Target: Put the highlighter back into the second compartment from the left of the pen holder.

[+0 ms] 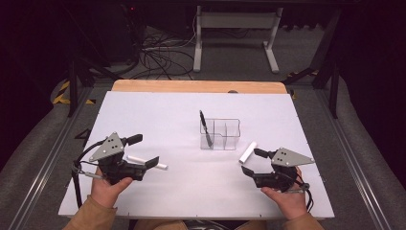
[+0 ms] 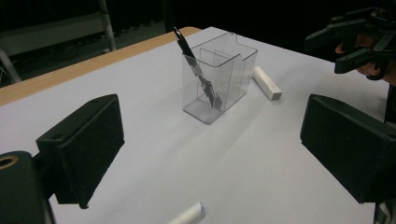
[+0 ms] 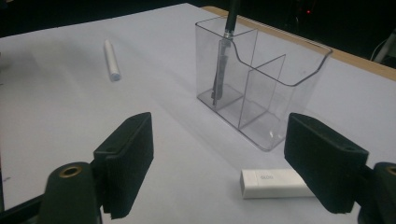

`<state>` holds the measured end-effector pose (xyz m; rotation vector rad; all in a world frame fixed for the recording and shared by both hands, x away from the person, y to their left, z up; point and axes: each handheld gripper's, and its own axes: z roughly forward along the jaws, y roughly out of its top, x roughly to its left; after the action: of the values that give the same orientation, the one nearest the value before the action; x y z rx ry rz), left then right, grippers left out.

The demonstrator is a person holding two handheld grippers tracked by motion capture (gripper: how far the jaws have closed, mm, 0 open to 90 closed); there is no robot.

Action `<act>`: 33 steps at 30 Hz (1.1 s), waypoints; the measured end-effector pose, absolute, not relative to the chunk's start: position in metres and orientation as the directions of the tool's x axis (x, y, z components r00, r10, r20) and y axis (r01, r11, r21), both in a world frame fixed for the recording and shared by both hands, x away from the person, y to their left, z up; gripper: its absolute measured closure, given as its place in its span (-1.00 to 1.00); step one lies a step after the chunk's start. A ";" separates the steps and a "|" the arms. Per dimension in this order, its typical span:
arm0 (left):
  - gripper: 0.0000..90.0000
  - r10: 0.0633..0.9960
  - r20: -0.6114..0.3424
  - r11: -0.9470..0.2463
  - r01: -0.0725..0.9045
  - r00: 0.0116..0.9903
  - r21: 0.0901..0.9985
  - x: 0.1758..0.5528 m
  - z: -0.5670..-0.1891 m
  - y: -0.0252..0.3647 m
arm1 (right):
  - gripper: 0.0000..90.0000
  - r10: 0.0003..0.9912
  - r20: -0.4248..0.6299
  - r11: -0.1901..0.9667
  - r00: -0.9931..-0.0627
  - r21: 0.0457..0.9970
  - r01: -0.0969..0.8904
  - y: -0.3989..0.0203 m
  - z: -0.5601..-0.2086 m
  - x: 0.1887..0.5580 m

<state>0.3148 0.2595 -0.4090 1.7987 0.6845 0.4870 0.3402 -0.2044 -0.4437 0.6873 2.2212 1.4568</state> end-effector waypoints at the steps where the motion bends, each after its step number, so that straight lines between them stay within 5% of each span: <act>1: -0.84 0.665 -0.007 -0.233 0.217 0.747 0.948 0.313 -0.410 0.260 | -0.49 0.595 -0.058 0.337 -0.802 0.924 0.183 -0.202 -0.443 0.341; 9: -0.84 0.680 0.013 -0.249 0.214 0.734 0.944 0.308 -0.415 0.265 | -0.52 0.578 -0.109 0.395 -0.808 0.904 0.160 -0.183 -0.438 0.345; 33: -0.86 0.713 -0.028 -0.196 0.238 0.700 0.951 0.309 -0.410 0.290 | -0.02 0.496 -0.114 0.457 -0.861 0.877 0.147 -0.122 -0.419 0.356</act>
<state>0.3090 0.2901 -0.4096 1.7583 0.7592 0.5150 0.3556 -0.1222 -0.4194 0.5446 2.3569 1.3682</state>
